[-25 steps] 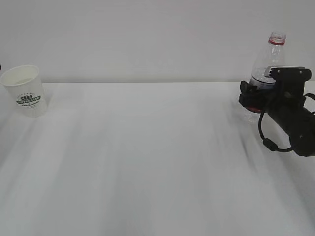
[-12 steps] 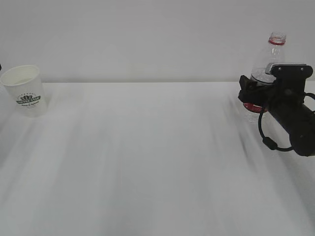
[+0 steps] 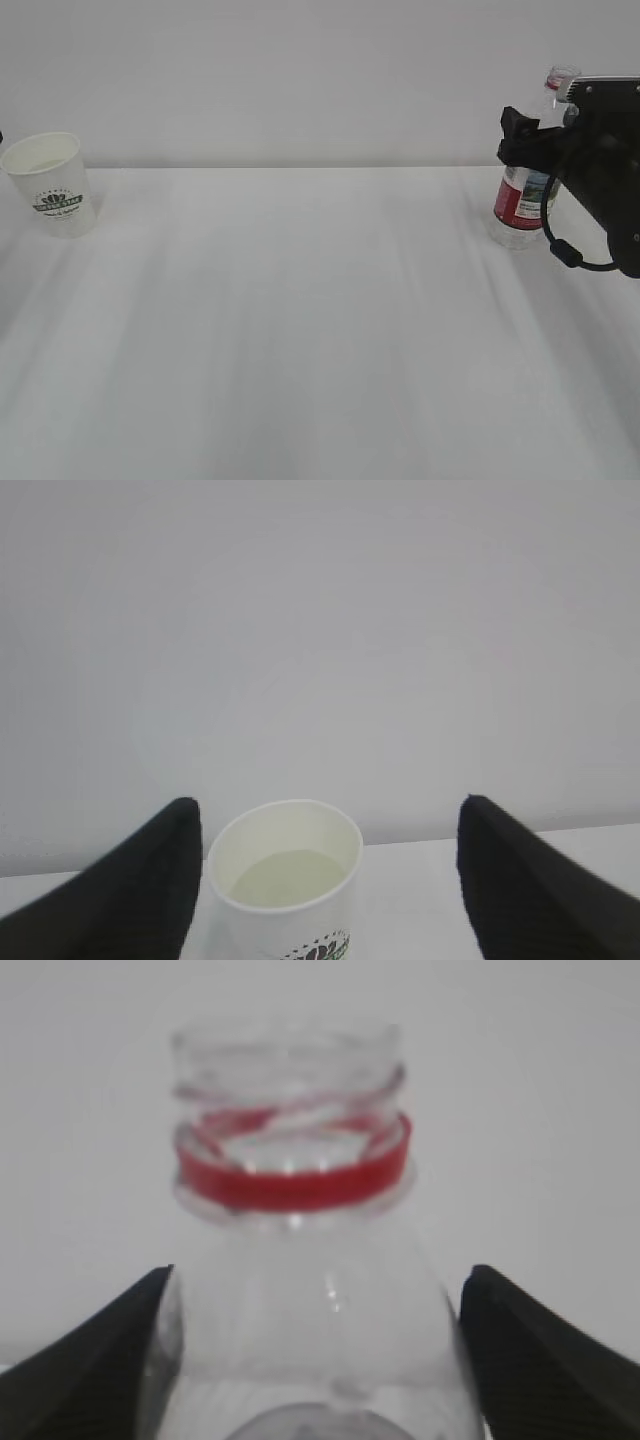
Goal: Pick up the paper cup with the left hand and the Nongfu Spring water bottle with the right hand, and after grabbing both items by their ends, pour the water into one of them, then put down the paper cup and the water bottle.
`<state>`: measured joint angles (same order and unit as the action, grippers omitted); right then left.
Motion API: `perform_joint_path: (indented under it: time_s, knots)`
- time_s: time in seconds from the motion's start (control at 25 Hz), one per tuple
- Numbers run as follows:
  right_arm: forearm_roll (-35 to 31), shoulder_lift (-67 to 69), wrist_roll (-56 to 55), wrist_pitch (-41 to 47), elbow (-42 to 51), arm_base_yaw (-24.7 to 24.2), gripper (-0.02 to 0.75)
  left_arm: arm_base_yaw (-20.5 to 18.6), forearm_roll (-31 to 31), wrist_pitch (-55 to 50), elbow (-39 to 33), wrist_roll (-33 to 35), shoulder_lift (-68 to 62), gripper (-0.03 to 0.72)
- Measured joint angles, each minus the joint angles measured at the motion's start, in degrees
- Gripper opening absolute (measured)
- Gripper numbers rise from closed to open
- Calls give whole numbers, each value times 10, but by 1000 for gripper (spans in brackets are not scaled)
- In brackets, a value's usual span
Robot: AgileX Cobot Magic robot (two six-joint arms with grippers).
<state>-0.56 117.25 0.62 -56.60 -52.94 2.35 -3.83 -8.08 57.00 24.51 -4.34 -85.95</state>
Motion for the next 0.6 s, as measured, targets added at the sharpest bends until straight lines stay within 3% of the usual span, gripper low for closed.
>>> perform_joint_path:
  time_s: [0.6]
  knots:
    - [0, -57, 1, 9, 35, 0, 634, 0, 0, 1, 0, 0, 0, 579]
